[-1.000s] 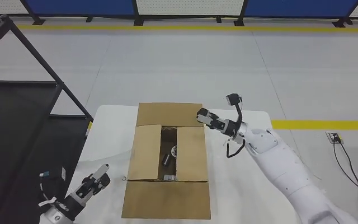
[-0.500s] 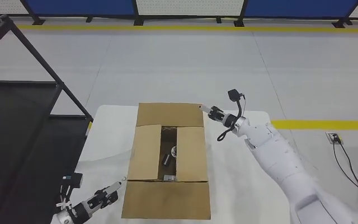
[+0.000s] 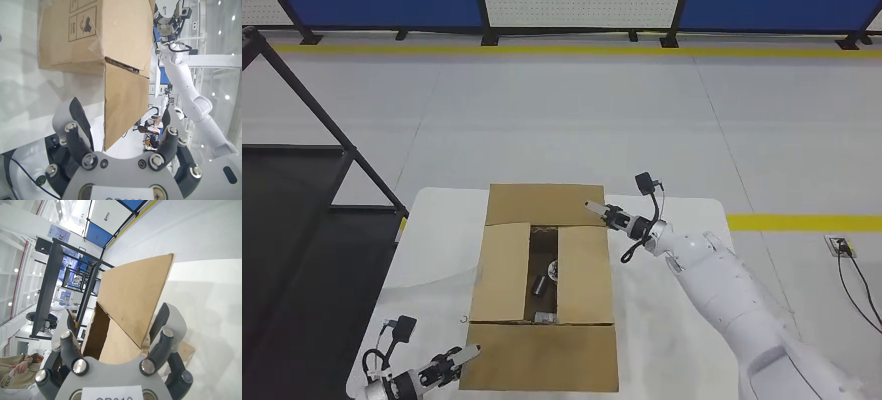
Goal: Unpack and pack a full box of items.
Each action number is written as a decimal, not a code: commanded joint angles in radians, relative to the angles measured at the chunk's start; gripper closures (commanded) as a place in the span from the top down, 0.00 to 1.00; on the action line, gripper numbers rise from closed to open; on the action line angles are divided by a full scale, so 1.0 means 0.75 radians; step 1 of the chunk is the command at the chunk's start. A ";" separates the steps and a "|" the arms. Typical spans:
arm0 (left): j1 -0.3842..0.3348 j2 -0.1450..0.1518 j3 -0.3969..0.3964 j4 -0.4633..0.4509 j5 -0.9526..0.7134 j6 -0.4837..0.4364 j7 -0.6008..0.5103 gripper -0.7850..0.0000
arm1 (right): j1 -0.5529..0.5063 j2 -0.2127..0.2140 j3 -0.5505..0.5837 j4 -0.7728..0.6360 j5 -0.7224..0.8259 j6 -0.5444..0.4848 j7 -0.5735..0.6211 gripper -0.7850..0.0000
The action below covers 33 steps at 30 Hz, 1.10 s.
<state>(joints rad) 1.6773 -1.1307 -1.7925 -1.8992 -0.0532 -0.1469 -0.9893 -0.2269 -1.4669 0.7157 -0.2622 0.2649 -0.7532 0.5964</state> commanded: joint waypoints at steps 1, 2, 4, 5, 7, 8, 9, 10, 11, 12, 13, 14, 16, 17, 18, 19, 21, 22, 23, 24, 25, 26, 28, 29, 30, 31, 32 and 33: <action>0.000 0.002 0.006 -0.004 -0.009 -0.005 -0.001 1.00 | 0.002 -0.003 0.018 0.012 0.043 -0.029 0.062 1.00; 0.002 0.003 0.010 -0.008 -0.026 -0.010 -0.010 1.00 | 0.005 -0.003 0.026 0.020 0.060 -0.041 0.089 1.00; 0.005 0.005 0.002 -0.012 -0.074 -0.015 -0.019 1.00 | 0.006 -0.004 0.043 0.030 0.093 -0.065 0.138 1.00; 0.007 0.006 -0.004 -0.015 -0.087 -0.019 -0.023 1.00 | 0.007 -0.004 0.051 0.034 0.106 -0.075 0.163 1.00; 0.013 0.008 -0.013 -0.021 -0.113 -0.026 -0.013 1.00 | 0.010 -0.002 0.063 0.041 0.124 -0.097 0.204 1.00; 0.016 0.009 -0.015 -0.024 -0.128 -0.028 -0.013 1.00 | 0.010 -0.001 0.070 0.044 0.133 -0.105 0.219 1.00; 0.018 0.010 -0.019 -0.026 -0.148 -0.030 -0.011 1.00 | 0.011 0.001 0.076 0.046 0.139 -0.111 0.234 1.00; 0.020 0.010 -0.024 -0.029 -0.163 -0.032 -0.008 1.00 | 0.012 0.002 0.081 0.048 0.144 -0.116 0.248 1.00; 0.023 0.011 -0.030 -0.033 -0.177 -0.036 0.000 1.00 | 0.013 0.004 0.086 0.050 0.148 -0.122 0.260 1.00; 0.027 0.011 -0.033 -0.036 -0.198 -0.037 0.003 1.00 | 0.013 0.005 0.090 0.050 0.148 -0.128 0.273 1.00; 0.031 0.012 -0.036 -0.042 -0.221 -0.036 0.004 1.00 | 0.014 0.007 0.093 0.049 0.147 -0.137 0.286 1.00; 0.033 0.012 -0.043 -0.047 -0.242 -0.036 0.009 1.00 | 0.014 0.009 0.097 0.049 0.148 -0.143 0.296 1.00; 0.039 0.014 -0.054 -0.060 -0.269 -0.038 0.019 1.00 | 0.015 0.013 0.106 0.049 0.152 -0.150 0.310 1.00; 0.043 0.014 -0.057 -0.066 -0.276 -0.038 0.029 1.00 | 0.016 0.015 0.110 0.049 0.153 -0.153 0.314 1.00; 0.046 0.014 -0.058 -0.074 -0.288 -0.035 0.040 1.00 | 0.015 0.016 0.113 0.048 0.151 -0.154 0.317 1.00; 0.048 0.014 -0.058 -0.081 -0.304 -0.030 0.050 1.00 | 0.016 0.018 0.115 0.047 0.148 -0.155 0.320 1.00; 0.048 0.014 -0.060 -0.096 -0.326 -0.022 0.073 1.00 | 0.018 0.021 0.122 0.038 0.146 -0.175 0.326 1.00; 0.048 0.014 -0.059 -0.103 -0.329 -0.019 0.087 1.00 | 0.018 0.022 0.126 0.031 0.147 -0.193 0.333 1.00; 0.047 0.014 -0.056 -0.112 -0.332 -0.016 0.096 1.00 | 0.019 0.024 0.131 0.028 0.148 -0.210 0.331 1.00; 0.044 0.014 -0.052 -0.120 -0.338 -0.019 0.107 1.00 | 0.021 0.026 0.136 0.025 0.148 -0.222 0.324 1.00; 0.042 0.014 -0.048 -0.127 -0.342 -0.021 0.123 1.00 | 0.022 0.026 0.137 0.017 0.143 -0.232 0.328 1.00; 0.039 0.013 -0.043 -0.135 -0.343 -0.019 0.137 1.00 | 0.022 0.026 0.140 0.009 0.144 -0.241 0.335 1.00; 0.035 0.013 -0.033 -0.150 -0.345 -0.014 0.174 1.00 | 0.028 0.028 0.144 0.001 0.140 -0.253 0.339 1.00; 0.033 0.012 -0.028 -0.158 -0.346 -0.006 0.195 1.00 | 0.030 0.028 0.146 -0.006 0.138 -0.259 0.344 1.00; 0.030 0.012 -0.025 -0.168 -0.337 -0.001 0.221 1.00 | 0.034 0.028 0.147 -0.010 0.133 -0.267 0.348 1.00; 0.029 0.011 -0.020 -0.178 -0.325 0.005 0.247 1.00 | 0.037 0.029 0.148 -0.013 0.126 -0.273 0.350 1.00; 0.029 0.010 -0.015 -0.187 -0.311 0.014 0.276 1.00 | 0.039 0.029 0.149 -0.021 0.123 -0.277 0.350 1.00; 0.027 0.009 -0.008 -0.199 -0.297 0.021 0.313 1.00 | 0.040 0.029 0.148 -0.031 0.119 -0.277 0.350 1.00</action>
<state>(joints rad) 1.6983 -1.1232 -1.8027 -2.0413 -0.2864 -0.1360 -0.7813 -0.1973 -1.4453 0.8270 -0.2800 0.3562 -0.9609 0.8594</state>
